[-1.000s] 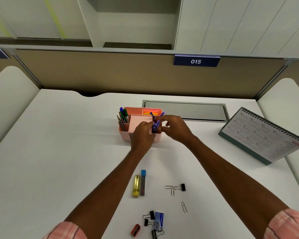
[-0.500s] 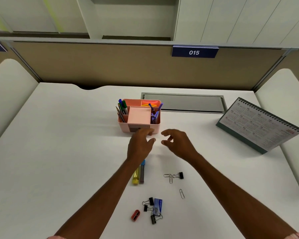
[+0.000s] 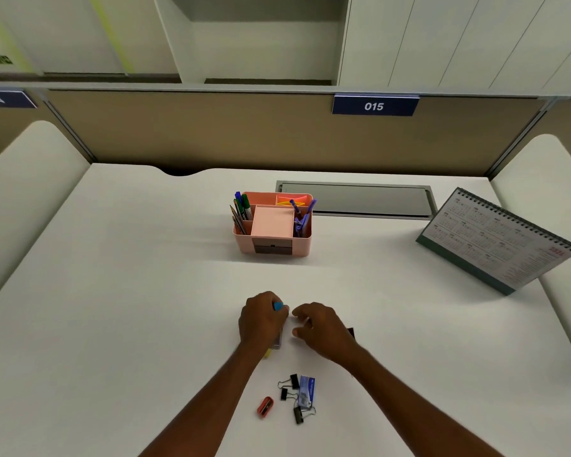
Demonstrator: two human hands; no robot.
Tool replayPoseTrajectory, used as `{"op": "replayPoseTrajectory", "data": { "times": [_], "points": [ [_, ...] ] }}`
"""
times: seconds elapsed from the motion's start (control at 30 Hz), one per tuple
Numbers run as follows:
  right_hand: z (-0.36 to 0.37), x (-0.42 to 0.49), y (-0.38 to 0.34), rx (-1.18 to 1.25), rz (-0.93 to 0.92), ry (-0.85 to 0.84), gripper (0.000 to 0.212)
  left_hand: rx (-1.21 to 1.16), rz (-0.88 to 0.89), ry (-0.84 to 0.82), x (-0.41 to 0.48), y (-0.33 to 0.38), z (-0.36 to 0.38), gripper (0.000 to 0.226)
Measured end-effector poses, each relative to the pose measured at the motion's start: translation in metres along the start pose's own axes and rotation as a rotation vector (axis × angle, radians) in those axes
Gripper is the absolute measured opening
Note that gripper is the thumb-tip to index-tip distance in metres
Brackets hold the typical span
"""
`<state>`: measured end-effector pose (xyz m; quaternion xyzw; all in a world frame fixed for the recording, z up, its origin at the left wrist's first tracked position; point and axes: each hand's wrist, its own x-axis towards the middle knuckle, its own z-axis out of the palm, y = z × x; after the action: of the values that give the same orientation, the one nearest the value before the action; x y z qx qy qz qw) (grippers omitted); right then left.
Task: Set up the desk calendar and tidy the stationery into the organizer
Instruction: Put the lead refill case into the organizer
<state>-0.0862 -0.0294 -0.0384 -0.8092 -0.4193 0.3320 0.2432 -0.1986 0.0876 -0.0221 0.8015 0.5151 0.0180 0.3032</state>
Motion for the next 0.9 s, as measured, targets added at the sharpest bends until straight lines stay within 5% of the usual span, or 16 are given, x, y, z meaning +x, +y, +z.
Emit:
{"op": "replayPoseTrajectory", "data": {
  "times": [0.17,0.47,0.67,0.9],
  "points": [
    [-0.012,0.002,-0.004,0.061,-0.040,0.048,0.051,-0.165,0.033,-0.040,0.002,0.004,-0.002,0.029],
    [-0.100,0.014,-0.046,0.196,-0.198,0.067,0.039,-0.924,0.011,-0.404,0.014,0.033,-0.051,0.038],
    [-0.153,0.031,-0.077,-0.021,-0.319,-0.112,0.043,-0.929,0.132,-0.536,0.034,0.048,-0.075,0.051],
    [-0.174,0.044,-0.095,-0.073,-0.440,-0.126,0.046,-0.951,0.183,-0.519,0.052,0.052,-0.097,0.045]
  ]
}}
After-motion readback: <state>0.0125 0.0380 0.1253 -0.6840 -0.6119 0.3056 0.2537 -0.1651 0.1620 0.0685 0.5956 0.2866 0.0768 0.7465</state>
